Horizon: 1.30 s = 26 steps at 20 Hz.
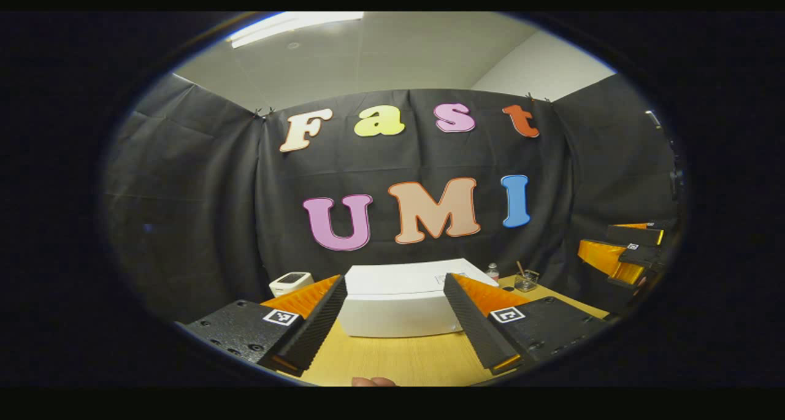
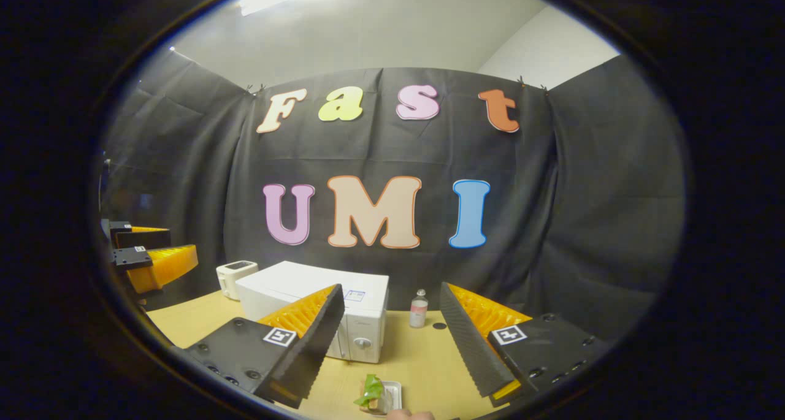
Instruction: Open the microwave oven with the left hand, put the food in, and close the microwave oven.
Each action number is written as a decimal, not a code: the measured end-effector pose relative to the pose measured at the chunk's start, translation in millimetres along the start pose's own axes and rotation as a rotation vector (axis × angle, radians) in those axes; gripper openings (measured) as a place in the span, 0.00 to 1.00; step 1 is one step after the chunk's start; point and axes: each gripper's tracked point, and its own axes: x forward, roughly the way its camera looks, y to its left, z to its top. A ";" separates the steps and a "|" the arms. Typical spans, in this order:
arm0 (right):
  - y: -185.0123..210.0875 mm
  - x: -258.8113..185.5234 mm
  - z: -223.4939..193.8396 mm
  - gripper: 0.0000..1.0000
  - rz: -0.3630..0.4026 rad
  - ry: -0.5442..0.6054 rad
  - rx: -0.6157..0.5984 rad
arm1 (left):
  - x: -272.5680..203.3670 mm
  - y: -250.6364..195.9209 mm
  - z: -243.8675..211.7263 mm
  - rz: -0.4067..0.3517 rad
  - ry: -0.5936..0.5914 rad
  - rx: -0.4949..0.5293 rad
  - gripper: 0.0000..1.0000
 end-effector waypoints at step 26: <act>-15.6 -2.5 -3.2 0.96 -0.019 0.004 0.012 | 38.3 -55.6 -90.4 -0.106 0.122 0.023 0.97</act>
